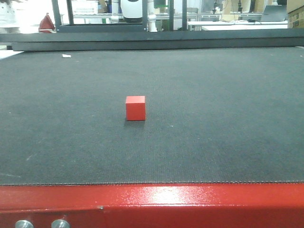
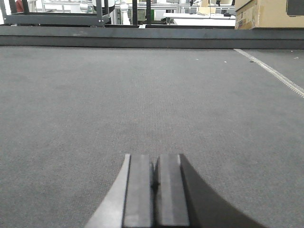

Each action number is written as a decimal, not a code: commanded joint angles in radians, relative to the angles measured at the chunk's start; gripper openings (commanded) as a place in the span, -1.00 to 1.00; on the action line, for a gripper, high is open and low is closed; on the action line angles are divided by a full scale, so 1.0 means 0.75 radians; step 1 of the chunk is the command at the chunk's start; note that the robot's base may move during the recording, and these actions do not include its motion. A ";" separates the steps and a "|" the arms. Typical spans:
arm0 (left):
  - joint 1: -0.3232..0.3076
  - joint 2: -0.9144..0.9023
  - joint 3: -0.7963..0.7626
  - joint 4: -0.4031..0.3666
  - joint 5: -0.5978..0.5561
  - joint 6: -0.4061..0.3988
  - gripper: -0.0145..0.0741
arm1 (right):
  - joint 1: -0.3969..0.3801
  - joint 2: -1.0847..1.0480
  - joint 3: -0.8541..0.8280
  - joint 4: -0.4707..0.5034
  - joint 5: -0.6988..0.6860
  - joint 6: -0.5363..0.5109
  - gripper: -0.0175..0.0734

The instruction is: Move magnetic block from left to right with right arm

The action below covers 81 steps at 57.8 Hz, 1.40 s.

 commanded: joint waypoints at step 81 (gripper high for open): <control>-0.001 -0.018 0.011 -0.006 -0.119 -0.009 -0.96 | -0.008 0.049 -0.345 -0.031 0.000 -0.013 -0.49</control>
